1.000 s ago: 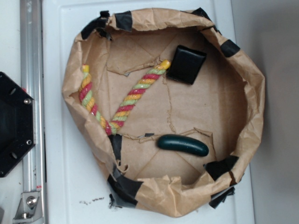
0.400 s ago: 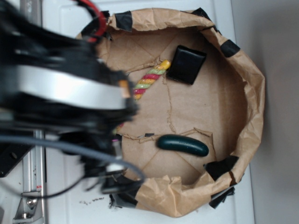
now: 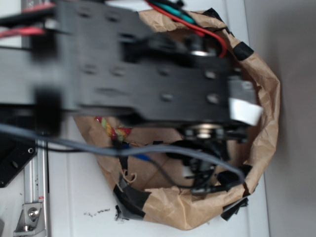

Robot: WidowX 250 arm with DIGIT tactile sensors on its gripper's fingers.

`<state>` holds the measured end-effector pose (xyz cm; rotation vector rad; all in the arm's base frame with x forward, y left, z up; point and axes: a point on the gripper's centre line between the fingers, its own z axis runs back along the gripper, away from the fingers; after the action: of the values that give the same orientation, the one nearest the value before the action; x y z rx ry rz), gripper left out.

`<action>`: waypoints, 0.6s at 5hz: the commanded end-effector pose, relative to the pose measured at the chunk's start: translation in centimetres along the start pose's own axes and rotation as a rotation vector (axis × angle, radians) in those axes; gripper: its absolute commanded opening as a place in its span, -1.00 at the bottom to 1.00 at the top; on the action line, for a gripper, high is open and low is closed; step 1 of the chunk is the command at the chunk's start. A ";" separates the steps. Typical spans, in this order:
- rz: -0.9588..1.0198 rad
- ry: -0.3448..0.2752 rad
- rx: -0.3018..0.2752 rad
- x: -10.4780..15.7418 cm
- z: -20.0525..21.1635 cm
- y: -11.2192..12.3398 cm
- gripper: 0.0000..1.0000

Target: Grab the plastic pickle.

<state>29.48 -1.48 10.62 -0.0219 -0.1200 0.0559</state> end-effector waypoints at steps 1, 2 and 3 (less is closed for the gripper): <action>-0.224 -0.109 0.012 1.4 -2.4 -1.3 1.00; -0.273 -0.088 0.014 0.0 -3.7 -3.1 1.00; -0.289 -0.058 0.032 -0.6 -5.9 -4.2 1.00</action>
<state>29.11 -4.88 3.54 0.0288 -0.1280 -0.2119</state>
